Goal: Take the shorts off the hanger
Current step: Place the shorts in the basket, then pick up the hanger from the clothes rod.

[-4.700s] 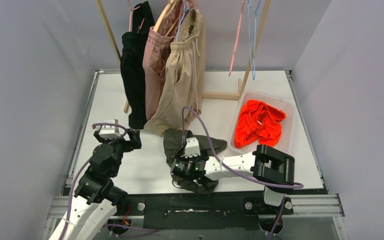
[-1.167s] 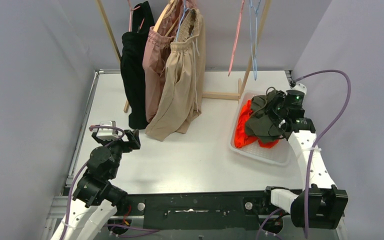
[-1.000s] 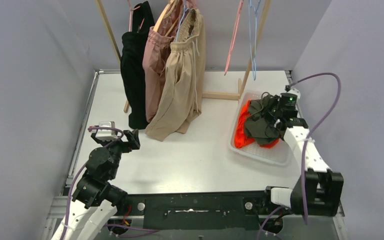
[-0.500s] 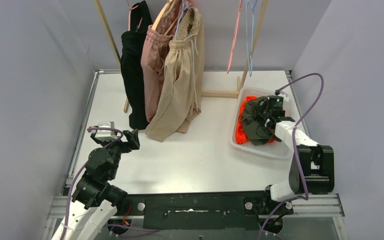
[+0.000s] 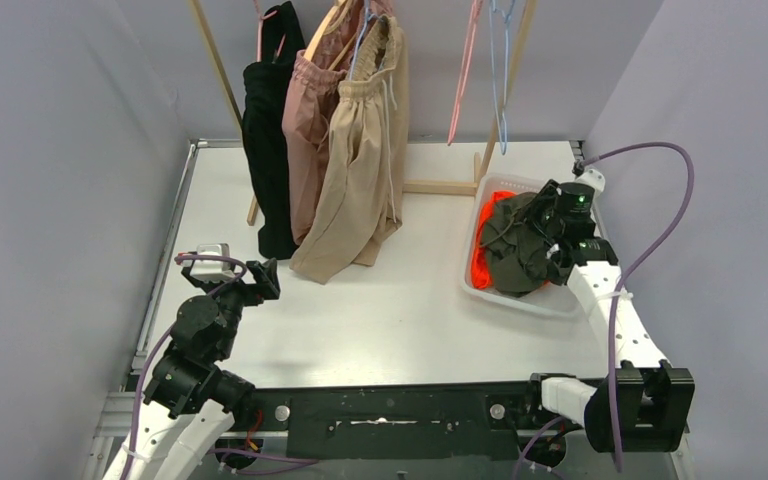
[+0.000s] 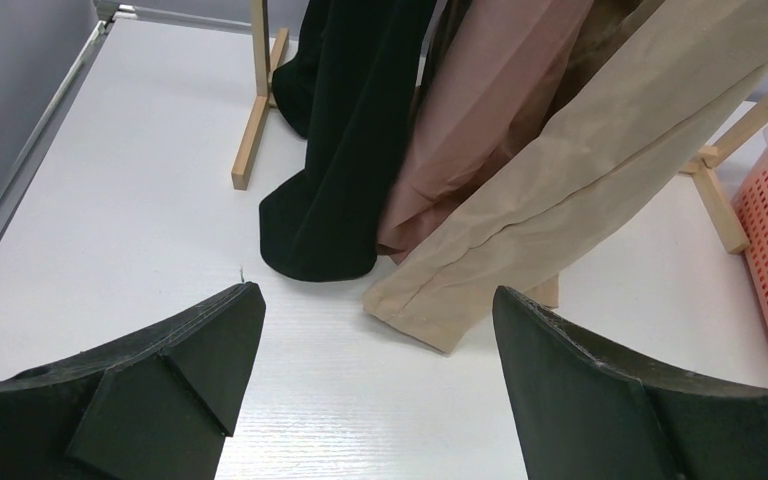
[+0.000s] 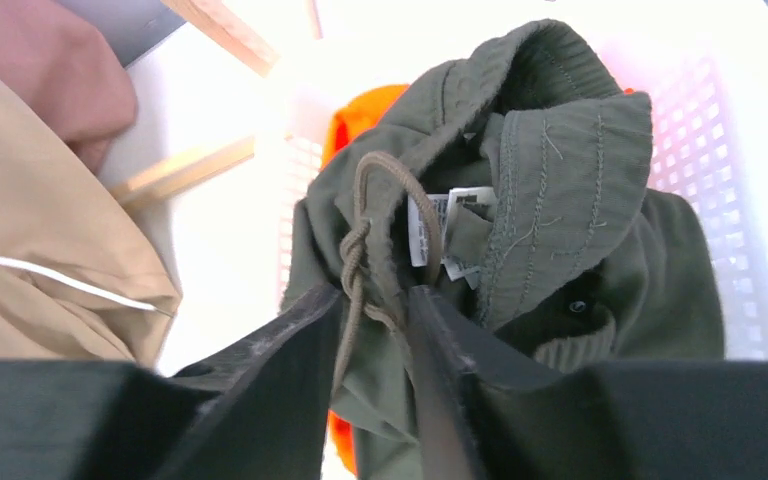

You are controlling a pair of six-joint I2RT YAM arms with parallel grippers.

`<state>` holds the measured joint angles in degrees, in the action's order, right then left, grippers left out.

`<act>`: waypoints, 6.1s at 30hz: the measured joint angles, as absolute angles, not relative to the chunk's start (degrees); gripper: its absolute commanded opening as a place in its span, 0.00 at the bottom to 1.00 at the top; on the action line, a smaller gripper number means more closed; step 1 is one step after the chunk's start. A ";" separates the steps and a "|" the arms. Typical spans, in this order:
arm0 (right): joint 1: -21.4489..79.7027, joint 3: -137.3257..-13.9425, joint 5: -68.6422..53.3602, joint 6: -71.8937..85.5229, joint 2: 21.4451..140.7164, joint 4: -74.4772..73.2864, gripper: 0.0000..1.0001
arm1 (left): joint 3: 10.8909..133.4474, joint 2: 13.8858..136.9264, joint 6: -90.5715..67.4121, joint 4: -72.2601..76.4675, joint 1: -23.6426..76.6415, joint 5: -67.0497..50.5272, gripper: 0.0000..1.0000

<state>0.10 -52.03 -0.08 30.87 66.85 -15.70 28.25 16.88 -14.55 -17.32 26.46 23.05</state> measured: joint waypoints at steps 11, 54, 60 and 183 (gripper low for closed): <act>-0.56 -55.92 1.54 30.94 86.26 -14.11 0.10 | 28.23 16.88 -14.52 -17.32 26.46 22.31 0.86; 59.51 -43.70 43.55 31.29 58.11 -8.19 0.71 | 28.21 17.37 -14.41 -17.32 26.46 22.48 0.85; 65.28 -54.02 48.99 26.41 74.02 -7.51 0.79 | 28.21 17.43 -14.50 -17.32 26.46 23.22 0.85; 46.41 -118.45 37.87 8.56 101.38 -24.10 0.71 | 27.88 20.27 -15.44 -16.88 25.78 20.51 0.90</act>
<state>46.41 -118.45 37.87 8.56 101.38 -24.10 27.88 20.27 -15.44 -16.88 25.78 20.51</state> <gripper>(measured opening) 0.582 0.904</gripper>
